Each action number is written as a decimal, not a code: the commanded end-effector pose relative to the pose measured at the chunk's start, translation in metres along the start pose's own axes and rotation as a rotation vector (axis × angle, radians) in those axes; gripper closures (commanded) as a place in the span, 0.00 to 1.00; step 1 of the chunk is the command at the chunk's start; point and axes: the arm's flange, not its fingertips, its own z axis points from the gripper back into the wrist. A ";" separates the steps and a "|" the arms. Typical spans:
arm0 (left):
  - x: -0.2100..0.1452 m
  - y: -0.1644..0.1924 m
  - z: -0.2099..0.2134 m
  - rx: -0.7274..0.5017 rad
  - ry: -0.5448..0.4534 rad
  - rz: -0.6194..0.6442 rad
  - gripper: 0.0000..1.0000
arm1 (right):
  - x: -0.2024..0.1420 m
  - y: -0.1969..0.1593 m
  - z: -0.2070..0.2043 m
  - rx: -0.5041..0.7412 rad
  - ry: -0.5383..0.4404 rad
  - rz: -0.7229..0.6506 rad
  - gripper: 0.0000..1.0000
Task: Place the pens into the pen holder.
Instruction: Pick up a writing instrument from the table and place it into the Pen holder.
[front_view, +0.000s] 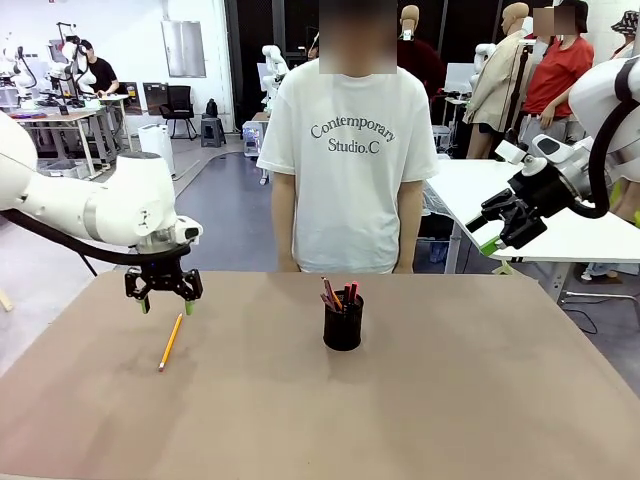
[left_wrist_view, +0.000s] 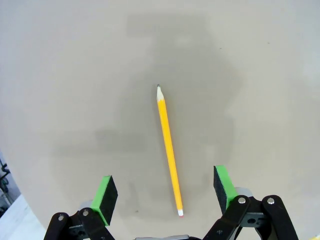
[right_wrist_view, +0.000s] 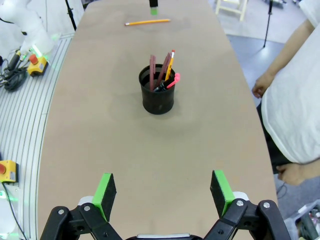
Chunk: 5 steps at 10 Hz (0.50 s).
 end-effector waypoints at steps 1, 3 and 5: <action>0.003 -0.003 -0.004 0.041 -0.026 0.003 0.00 | 0.002 0.000 0.001 -0.004 -0.010 0.005 0.00; 0.003 -0.006 -0.014 0.033 -0.017 0.010 0.00 | 0.002 0.000 0.001 -0.004 -0.010 0.005 0.00; 0.006 -0.003 -0.023 -0.012 -0.031 0.030 0.00 | 0.002 0.000 0.001 -0.004 -0.010 0.005 0.00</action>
